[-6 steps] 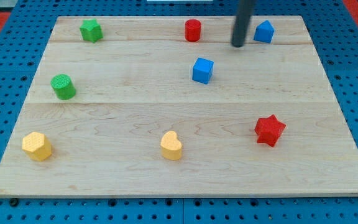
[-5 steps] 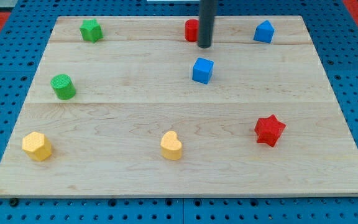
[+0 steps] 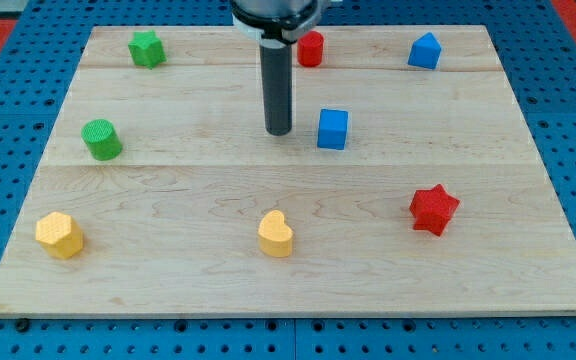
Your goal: Push blue cube vertically below blue triangle
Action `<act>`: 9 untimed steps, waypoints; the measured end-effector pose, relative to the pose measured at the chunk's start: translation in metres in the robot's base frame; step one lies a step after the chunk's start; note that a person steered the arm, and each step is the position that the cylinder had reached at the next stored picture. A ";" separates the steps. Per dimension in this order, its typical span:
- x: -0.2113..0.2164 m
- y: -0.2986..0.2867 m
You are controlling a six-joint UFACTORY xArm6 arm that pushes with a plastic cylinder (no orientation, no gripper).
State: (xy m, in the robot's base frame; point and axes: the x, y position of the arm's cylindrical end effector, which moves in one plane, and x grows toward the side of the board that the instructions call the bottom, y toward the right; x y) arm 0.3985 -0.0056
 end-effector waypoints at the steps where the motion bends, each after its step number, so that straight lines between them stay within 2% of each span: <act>1: 0.008 0.035; 3: -0.007 0.051; 5: -0.029 0.107; 6: -0.055 0.117; 8: -0.054 0.167; 9: -0.049 0.173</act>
State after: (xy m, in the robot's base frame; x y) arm 0.3491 0.1671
